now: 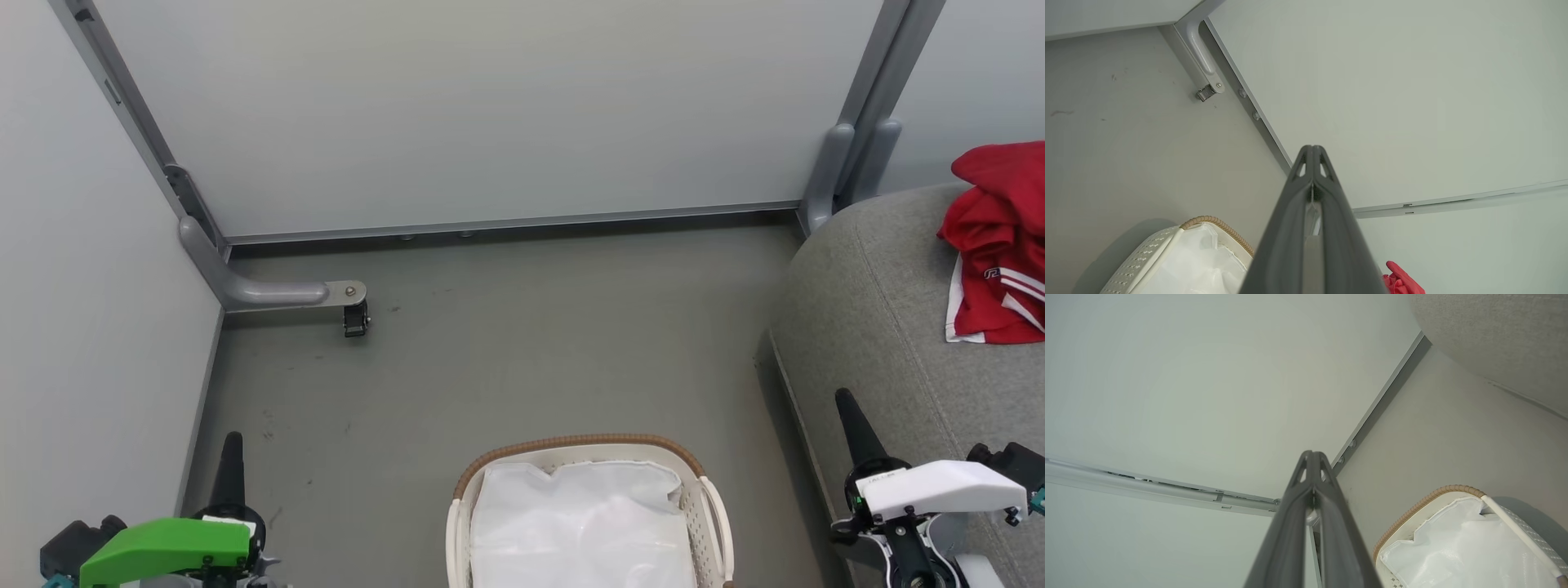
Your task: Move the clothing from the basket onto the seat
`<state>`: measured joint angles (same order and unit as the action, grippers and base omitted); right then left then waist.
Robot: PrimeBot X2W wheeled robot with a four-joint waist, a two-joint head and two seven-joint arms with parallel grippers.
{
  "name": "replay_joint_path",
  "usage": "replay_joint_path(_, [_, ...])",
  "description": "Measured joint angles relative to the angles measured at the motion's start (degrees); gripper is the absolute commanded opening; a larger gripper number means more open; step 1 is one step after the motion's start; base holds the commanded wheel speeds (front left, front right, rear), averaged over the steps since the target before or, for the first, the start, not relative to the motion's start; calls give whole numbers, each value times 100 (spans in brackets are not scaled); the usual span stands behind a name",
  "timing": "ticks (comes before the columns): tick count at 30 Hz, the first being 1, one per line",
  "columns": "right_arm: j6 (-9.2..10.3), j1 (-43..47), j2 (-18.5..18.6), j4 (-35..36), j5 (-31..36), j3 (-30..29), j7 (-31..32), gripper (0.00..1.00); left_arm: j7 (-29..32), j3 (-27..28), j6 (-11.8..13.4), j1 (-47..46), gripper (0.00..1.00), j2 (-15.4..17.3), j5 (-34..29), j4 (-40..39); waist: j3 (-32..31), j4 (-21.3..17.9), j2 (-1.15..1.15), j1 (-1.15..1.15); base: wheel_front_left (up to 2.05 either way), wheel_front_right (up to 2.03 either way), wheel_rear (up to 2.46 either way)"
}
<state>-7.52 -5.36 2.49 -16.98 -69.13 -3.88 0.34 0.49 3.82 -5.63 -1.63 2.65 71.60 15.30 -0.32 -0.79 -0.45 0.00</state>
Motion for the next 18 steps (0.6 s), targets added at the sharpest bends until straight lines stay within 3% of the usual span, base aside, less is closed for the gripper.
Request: replay_joint_path(18, [0,-24,9,109,-903,-102,240,0,244,110,-71,-160,0,1,798,-42,17,27,0,0,0,0,0])
